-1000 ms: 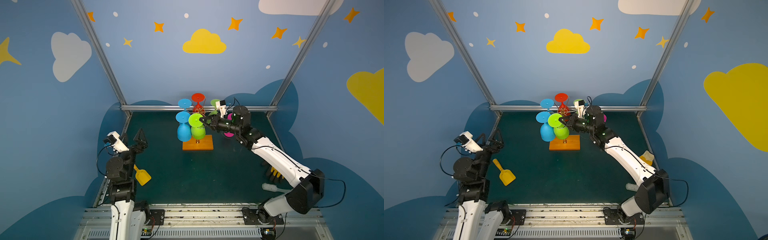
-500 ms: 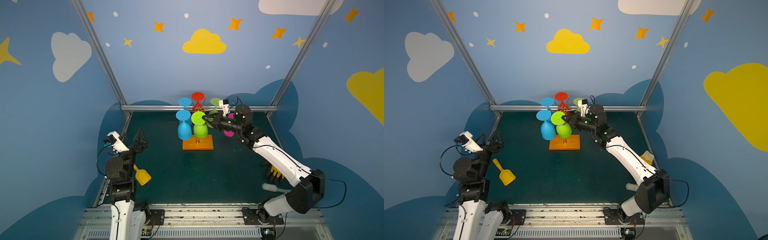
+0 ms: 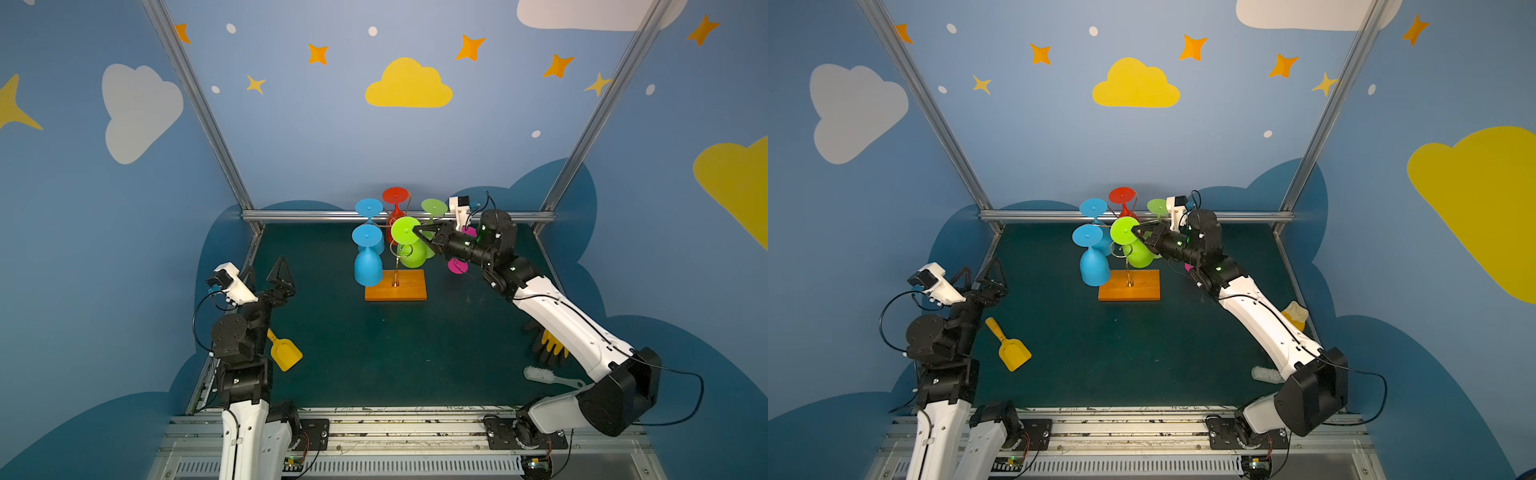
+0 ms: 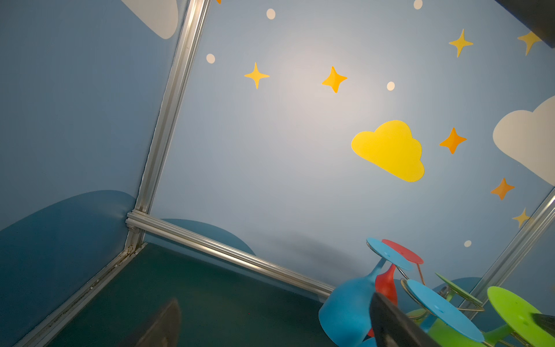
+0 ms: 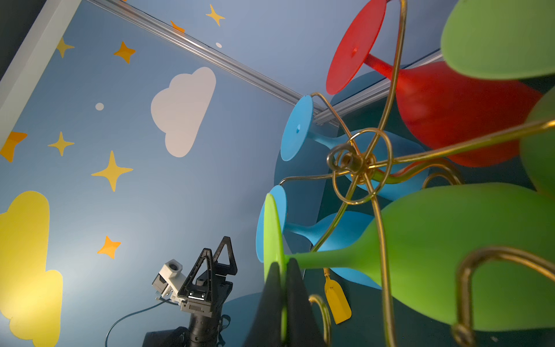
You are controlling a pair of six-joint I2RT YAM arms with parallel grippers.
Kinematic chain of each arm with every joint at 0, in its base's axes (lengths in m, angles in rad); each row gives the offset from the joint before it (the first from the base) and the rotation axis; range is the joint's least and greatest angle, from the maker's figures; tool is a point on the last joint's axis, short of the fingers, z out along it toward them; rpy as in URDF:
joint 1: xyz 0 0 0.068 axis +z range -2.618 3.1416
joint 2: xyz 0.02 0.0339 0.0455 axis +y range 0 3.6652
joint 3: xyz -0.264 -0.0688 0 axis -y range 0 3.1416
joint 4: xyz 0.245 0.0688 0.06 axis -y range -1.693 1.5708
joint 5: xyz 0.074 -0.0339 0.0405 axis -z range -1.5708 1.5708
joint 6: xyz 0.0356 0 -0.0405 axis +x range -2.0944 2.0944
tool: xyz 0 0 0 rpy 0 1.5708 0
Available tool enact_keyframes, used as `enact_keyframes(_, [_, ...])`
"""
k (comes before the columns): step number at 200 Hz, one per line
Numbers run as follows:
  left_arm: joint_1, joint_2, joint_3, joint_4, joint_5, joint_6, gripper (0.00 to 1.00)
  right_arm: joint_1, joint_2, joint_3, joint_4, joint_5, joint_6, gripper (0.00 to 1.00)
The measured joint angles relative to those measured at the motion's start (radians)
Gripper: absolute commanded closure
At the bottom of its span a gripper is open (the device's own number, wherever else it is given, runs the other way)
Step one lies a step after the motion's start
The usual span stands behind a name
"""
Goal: Take the wine glass off the wine glass rack
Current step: Pick up the wine glass from the wine glass rack.
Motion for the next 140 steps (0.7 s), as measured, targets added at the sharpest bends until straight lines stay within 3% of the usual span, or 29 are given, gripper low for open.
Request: enact_keyframes(140, [0.0,0.002,0.0,0.0,0.0,-0.004,0.03,0.0,-0.148,-0.123,-0.014,0.029,-0.01,1.0])
